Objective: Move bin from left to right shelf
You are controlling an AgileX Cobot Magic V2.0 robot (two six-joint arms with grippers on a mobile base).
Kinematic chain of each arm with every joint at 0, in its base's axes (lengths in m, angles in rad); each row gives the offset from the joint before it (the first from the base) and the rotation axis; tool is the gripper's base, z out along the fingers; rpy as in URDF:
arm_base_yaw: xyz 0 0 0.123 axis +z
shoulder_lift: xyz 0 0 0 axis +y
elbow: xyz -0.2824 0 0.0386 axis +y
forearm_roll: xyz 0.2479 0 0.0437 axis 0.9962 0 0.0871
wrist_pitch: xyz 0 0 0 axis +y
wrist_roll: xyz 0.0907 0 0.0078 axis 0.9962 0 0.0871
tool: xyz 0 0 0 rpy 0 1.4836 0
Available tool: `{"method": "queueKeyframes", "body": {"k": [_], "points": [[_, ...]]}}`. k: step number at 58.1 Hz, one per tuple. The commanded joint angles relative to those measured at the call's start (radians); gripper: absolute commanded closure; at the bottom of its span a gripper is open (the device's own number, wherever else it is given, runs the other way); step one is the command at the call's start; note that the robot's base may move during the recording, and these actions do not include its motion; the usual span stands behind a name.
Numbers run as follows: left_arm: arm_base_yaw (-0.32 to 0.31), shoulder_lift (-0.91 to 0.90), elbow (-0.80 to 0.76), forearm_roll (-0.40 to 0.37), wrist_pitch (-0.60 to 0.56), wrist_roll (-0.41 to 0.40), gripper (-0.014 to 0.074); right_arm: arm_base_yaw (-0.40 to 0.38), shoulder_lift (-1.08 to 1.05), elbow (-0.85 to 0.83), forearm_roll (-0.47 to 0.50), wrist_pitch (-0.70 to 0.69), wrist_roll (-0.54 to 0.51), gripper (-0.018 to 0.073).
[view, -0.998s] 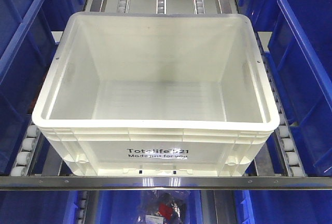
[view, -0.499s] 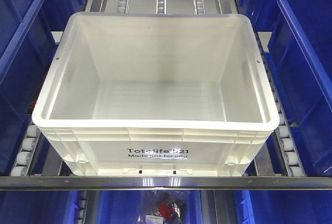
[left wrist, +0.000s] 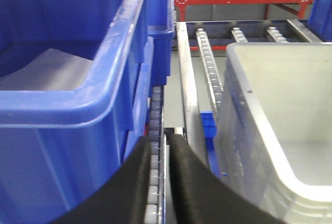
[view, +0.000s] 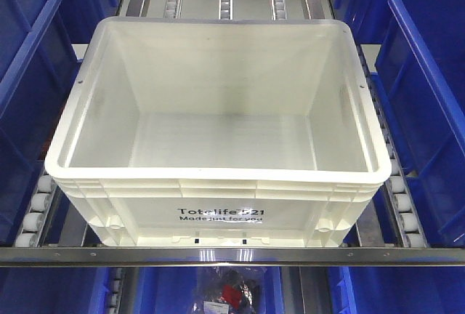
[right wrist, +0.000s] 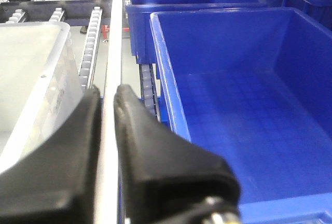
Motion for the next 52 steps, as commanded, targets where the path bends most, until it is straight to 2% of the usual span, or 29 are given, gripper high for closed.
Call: {"method": "queueKeyframes", "body": {"k": [1,10,17,28,34,43,52], "points": [[-0.018,0.013,-0.037,-0.003,-0.071,-0.003,0.0355,-0.005,0.015,-0.029,-0.002,-0.064,0.002,0.0361],[-0.024,0.013,-0.037,-0.002,-0.073,-0.003,0.0124,-0.005,0.015,-0.029,-0.006,-0.063,0.001,0.0163],[-0.04,0.013,-0.037,-0.002,-0.068,-0.003,0.0012,-0.005,0.015,-0.029,-0.038,-0.068,-0.001,0.0109],[-0.079,0.014,-0.037,-0.004,-0.064,-0.003,0.001,0.0,0.019,-0.043,-0.002,-0.028,0.009,0.011],[-0.118,0.053,-0.052,-0.002,-0.042,0.005,0.0011,0.067,0.06,-0.094,-0.011,0.017,0.001,0.011],[-0.176,0.205,-0.169,-0.003,0.069,0.004,0.0011,0.159,0.214,-0.223,-0.009,0.115,0.001,0.011],[-0.207,0.374,-0.318,-0.005,0.141,0.005,0.0011,0.184,0.396,-0.36,-0.006,0.194,0.002,0.011]]}}
